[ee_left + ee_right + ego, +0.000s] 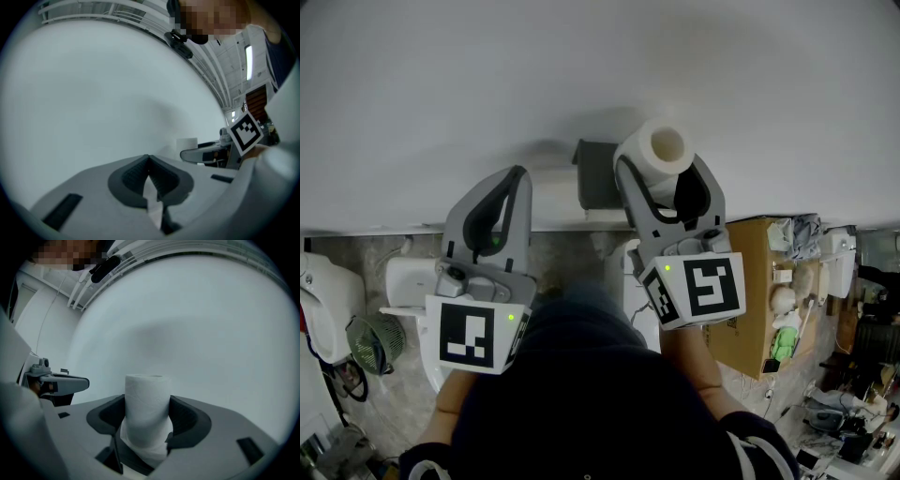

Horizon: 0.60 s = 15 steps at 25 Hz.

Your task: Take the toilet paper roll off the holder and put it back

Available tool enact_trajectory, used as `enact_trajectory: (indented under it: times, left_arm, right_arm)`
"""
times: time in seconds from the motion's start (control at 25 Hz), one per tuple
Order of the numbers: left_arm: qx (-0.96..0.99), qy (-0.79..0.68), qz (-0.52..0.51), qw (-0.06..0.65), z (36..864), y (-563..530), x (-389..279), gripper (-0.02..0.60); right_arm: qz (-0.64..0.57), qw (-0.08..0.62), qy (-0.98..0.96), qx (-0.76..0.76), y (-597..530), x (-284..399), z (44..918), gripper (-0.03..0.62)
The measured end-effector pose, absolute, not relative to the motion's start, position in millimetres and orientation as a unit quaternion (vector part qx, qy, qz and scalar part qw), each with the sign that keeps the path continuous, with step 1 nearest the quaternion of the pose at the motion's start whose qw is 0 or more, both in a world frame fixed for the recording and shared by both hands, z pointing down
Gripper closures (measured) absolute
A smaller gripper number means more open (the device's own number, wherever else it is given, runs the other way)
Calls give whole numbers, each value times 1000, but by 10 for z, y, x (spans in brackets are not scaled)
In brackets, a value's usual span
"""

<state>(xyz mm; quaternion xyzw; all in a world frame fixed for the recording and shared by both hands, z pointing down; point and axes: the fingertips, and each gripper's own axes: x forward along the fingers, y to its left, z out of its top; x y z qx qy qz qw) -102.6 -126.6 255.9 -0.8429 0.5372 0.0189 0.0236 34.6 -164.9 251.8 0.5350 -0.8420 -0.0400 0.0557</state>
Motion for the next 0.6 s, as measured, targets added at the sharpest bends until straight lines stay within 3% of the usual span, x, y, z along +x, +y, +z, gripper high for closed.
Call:
enact_trajectory:
  times: [0.6]
  left_arm:
    - [-843, 536, 25, 36, 2519, -1305, -1021, 580]
  right_arm:
    - [-56, 97, -837, 535, -1680, 310, 2587, 296]
